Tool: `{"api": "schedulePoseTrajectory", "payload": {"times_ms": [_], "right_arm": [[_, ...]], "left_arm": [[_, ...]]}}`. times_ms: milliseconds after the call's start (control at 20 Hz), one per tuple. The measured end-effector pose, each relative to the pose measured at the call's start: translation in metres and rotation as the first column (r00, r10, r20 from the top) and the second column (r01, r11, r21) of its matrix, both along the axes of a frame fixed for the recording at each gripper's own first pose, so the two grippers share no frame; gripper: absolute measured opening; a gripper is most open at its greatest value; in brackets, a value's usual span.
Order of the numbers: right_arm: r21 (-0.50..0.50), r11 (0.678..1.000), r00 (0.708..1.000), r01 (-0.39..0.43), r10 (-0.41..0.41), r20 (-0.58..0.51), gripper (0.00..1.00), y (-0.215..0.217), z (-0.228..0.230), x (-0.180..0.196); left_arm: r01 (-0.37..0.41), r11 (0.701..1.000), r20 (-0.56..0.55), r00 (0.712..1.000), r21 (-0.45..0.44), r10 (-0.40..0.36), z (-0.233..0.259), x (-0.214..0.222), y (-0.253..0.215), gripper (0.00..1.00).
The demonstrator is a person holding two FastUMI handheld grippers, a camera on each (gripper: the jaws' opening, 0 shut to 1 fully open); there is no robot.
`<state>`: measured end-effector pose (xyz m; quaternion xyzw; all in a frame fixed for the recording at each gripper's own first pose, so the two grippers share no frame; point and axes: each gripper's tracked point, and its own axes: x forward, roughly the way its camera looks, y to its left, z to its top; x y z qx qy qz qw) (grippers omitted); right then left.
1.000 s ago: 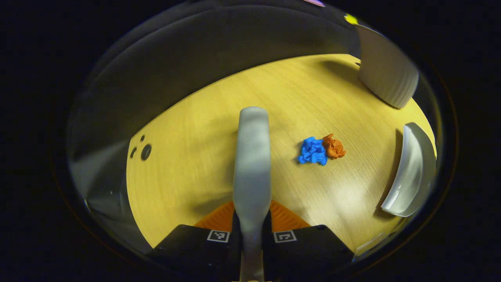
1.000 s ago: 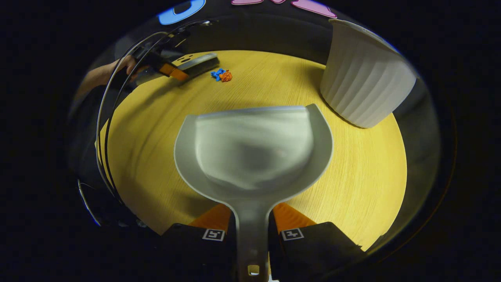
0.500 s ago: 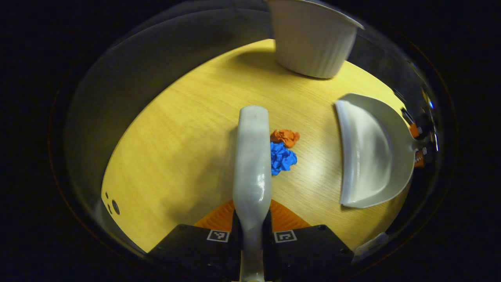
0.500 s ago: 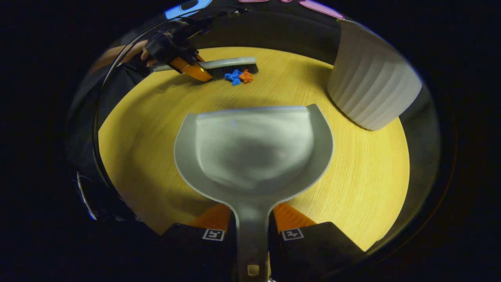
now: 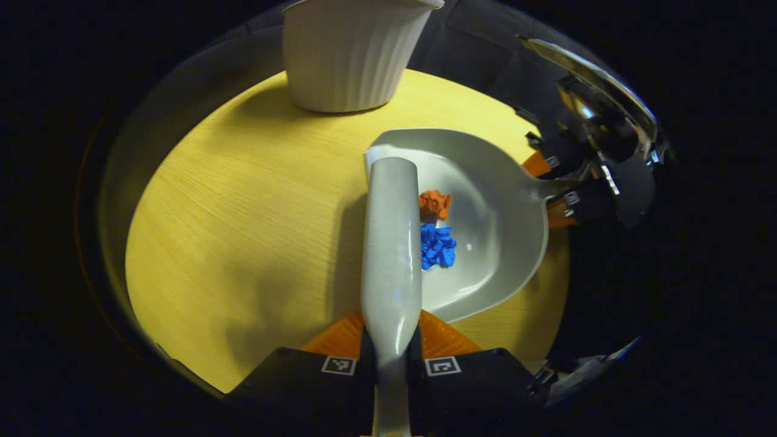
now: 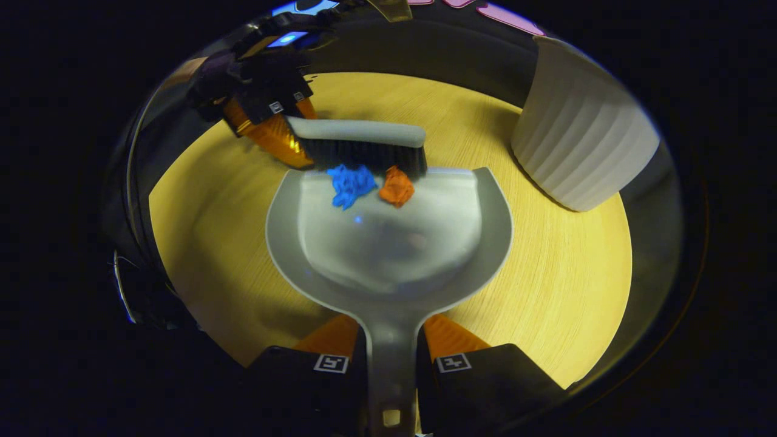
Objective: Pick up the small broom and dustpan from the desktop, sweep the trash into the dustpan with the broom, and then empty the trash into the garbage bin.
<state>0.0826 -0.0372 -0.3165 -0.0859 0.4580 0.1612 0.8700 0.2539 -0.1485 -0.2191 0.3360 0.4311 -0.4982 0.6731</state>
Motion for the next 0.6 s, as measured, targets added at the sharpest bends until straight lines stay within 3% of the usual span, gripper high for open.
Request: {"api": "schedulePoseTrajectory", "payload": {"times_ms": [150, 300, 450, 600], "right_arm": [[0.01, 1.0, 1.0, 0.02, -0.02, -0.005, 0.37, -0.002, -0.004, 0.0], [0.013, 0.999, 0.998, 0.052, -0.051, -0.024, 0.37, -0.001, -0.001, 0.002], [0.046, 0.991, 0.992, 0.124, -0.122, -0.041, 0.37, 0.004, 0.004, -0.002], [0.036, 0.987, 0.987, 0.159, -0.159, -0.005, 0.37, 0.004, 0.011, -0.008]], "left_arm": [[-0.132, 0.991, 0.005, 0.991, -0.036, 0.132, 0.007, -0.007, 0.01, 0.27], [-0.304, 0.95, 0.073, 0.948, -0.078, 0.309, 0.014, -0.013, 0.042, 0.27], [-0.492, 0.851, 0.136, 0.845, -0.183, 0.518, 0.022, -0.038, 0.08, 0.27], [-0.632, 0.732, 0.087, 0.738, -0.255, 0.669, 0.004, -0.074, 0.117, 0.27]]}}
